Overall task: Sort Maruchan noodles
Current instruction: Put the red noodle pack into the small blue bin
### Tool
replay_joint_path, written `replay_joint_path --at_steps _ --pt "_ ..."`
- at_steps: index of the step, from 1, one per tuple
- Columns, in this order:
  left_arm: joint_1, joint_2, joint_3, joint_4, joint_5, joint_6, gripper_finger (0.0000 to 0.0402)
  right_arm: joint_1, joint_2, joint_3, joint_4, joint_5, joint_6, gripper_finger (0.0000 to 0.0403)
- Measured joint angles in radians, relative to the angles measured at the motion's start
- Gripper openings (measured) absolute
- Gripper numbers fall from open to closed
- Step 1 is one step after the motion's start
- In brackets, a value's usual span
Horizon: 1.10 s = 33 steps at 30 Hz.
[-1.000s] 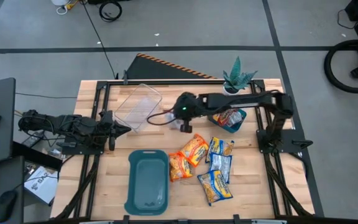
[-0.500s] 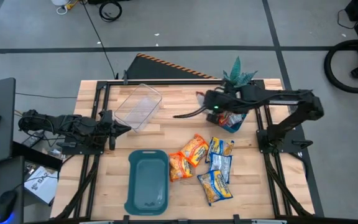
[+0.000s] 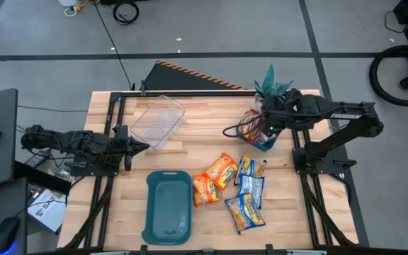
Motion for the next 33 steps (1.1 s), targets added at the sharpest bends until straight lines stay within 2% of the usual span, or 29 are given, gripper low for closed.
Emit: replay_joint_path --at_steps 10,17,22,24,29,33 --pt "0.000 0.000 -0.001 -0.003 0.000 0.000 0.0011 -0.071 -0.006 -0.212 0.002 0.022 -0.010 0.0005" --pt "0.000 0.000 -0.001 -0.002 0.000 -0.002 0.0011 -0.075 -0.009 -0.277 0.003 0.250 -0.082 0.0005" --pt "0.000 0.000 -0.001 0.000 0.000 -0.003 0.0011 -0.075 -0.009 -0.277 0.003 0.320 -0.305 0.0005" --pt "0.000 0.000 -0.001 0.001 0.000 -0.003 0.0011 -0.075 -0.009 -0.277 0.006 0.310 -0.348 0.0005" --pt "0.000 0.000 -0.001 0.000 0.000 -0.002 0.0011 -0.070 -0.010 -0.296 0.057 0.136 -0.375 0.0005" --pt "0.000 0.000 -0.001 0.000 0.000 -0.002 0.0011 -0.047 -0.005 -0.374 0.058 0.161 -0.379 0.0005"
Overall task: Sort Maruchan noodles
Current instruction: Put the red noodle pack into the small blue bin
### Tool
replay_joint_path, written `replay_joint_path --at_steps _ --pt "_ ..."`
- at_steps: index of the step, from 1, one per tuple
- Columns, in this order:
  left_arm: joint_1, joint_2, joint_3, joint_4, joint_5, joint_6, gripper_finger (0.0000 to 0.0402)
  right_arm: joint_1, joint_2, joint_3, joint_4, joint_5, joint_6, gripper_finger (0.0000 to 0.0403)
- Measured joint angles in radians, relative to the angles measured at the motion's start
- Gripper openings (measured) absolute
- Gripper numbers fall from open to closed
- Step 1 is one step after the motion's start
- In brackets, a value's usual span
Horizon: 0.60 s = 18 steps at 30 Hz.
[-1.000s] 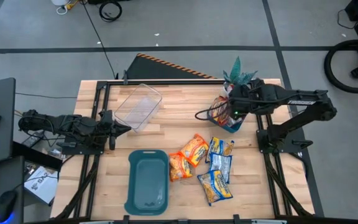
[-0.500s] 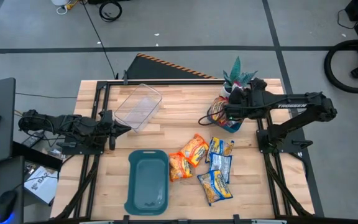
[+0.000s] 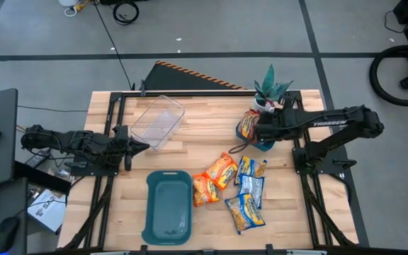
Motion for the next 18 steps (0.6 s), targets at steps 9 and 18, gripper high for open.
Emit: replay_joint_path --at_steps 9,18 --pt "0.000 0.000 0.000 0.009 -0.003 0.000 0.0011 0.095 0.066 -0.132 0.233 -0.001 -0.029 0.0005" --pt "0.000 0.000 0.000 0.029 -0.034 0.034 0.0011 0.118 0.119 -0.155 0.450 -0.305 -0.053 0.0022"
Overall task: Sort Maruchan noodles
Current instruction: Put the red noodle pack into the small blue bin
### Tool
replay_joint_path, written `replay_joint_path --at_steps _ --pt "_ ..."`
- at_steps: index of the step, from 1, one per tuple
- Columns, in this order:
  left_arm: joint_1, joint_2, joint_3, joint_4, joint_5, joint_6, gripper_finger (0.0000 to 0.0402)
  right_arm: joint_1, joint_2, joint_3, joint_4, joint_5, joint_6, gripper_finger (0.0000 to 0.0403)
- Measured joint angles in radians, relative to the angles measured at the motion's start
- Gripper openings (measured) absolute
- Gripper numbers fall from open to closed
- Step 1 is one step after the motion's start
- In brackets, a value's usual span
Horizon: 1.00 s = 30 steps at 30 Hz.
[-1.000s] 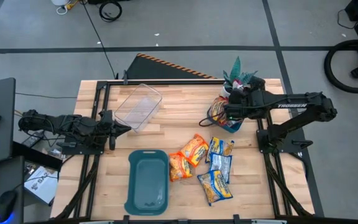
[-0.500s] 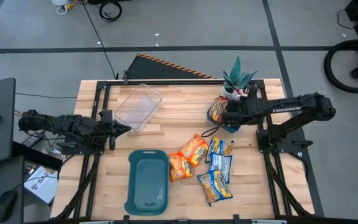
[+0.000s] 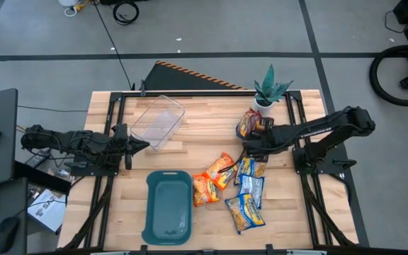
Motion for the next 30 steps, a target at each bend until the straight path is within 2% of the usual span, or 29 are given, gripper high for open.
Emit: replay_joint_path --at_steps 6,12,18,23,26,30 --pt "0.000 0.000 0.000 0.000 0.000 0.020 0.0011 -0.016 -0.001 0.010 -0.019 -0.060 0.039 0.0044" --pt "0.000 0.000 0.000 0.004 0.000 0.024 0.0011 -0.047 -0.047 0.050 -0.071 -0.072 0.073 0.0101" --pt "0.000 0.000 0.000 0.003 0.015 0.019 0.0011 -0.081 -0.092 0.084 -0.190 -0.103 0.243 0.0160" --pt "0.000 0.000 0.000 0.003 0.015 0.019 0.0011 -0.133 -0.103 0.055 -0.286 -0.156 0.321 0.0184" --pt "0.000 0.000 0.000 0.004 0.015 0.019 0.0011 -0.155 -0.095 0.017 -0.263 -0.175 0.316 0.0187" --pt "0.000 0.000 0.000 0.011 0.015 0.019 0.0011 -0.170 -0.085 -0.026 -0.118 -0.202 0.224 0.0186"
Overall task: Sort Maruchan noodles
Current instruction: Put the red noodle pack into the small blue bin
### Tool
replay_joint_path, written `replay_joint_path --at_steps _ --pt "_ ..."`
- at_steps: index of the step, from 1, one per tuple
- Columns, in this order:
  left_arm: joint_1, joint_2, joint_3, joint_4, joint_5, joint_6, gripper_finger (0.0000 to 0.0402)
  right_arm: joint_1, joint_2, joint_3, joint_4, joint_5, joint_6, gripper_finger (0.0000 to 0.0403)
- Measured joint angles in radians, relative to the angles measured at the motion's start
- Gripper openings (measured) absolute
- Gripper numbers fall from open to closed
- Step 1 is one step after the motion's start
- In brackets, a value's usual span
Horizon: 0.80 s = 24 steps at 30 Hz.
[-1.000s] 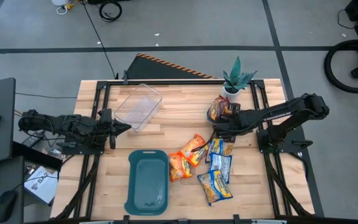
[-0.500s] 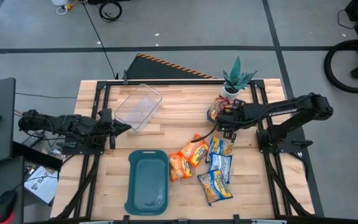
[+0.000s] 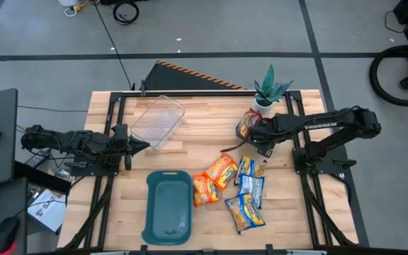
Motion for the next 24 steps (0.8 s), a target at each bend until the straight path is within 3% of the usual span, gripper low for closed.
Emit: replay_joint_path --at_steps 3,9,20,24 --pt "0.000 0.000 0.000 0.005 0.000 0.000 0.0011 0.006 0.006 -0.030 0.069 -0.015 -0.091 0.0187" --pt "0.000 0.000 0.000 0.009 0.000 0.000 0.0011 0.006 0.020 -0.050 0.036 -0.071 -0.141 0.0211" --pt "0.000 0.000 0.000 0.012 -0.006 0.001 0.0011 -0.014 0.021 0.094 -0.147 -0.095 -0.006 0.0287" --pt "0.000 0.000 0.000 0.011 -0.007 0.002 0.0011 -0.077 0.020 0.094 -0.254 -0.038 0.079 0.0296"
